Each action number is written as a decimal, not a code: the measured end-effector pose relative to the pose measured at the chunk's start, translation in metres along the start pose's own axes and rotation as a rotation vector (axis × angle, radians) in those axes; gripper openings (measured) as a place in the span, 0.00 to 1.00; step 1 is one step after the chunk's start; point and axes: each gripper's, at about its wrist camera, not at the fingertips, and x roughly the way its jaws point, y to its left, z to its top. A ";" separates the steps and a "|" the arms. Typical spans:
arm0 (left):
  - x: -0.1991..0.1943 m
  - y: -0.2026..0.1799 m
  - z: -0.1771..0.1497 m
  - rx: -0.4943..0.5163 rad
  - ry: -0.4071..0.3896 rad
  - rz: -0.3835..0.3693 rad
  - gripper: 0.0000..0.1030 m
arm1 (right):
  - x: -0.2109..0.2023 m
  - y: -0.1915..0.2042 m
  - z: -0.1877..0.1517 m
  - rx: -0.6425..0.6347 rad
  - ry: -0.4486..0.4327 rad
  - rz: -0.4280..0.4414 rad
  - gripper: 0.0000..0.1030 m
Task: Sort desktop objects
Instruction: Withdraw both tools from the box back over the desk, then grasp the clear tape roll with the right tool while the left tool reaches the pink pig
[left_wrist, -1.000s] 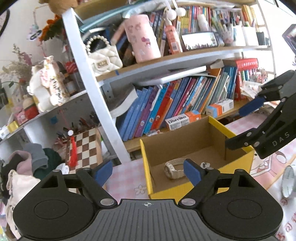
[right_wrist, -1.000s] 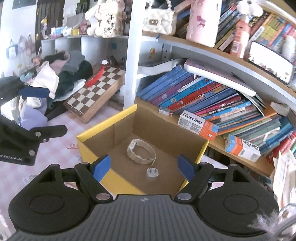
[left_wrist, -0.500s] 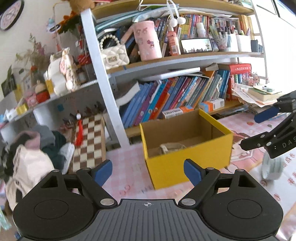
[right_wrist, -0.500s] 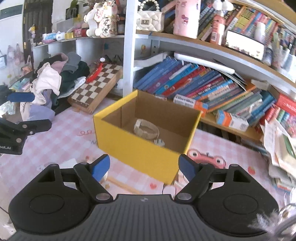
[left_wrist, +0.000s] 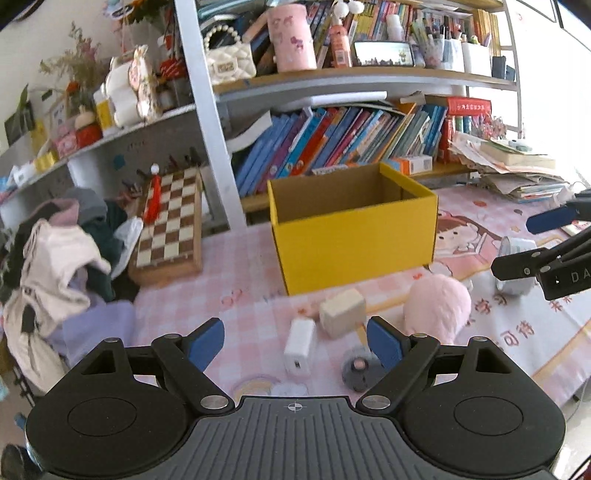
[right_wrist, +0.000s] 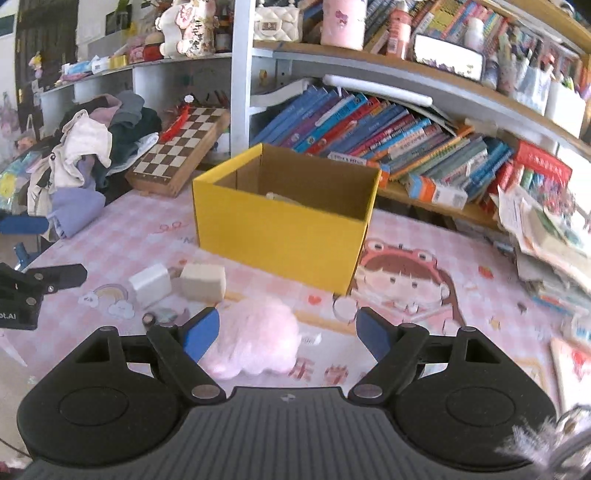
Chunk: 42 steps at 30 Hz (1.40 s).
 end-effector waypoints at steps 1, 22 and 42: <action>0.000 0.000 -0.003 -0.002 0.005 -0.004 0.84 | -0.001 0.002 -0.004 0.007 0.002 -0.007 0.78; 0.007 -0.025 -0.027 0.016 0.056 -0.076 0.84 | 0.002 0.023 -0.043 0.078 0.102 -0.031 0.80; 0.032 -0.055 -0.020 0.088 0.080 -0.170 0.84 | 0.013 -0.011 -0.044 0.155 0.131 -0.110 0.79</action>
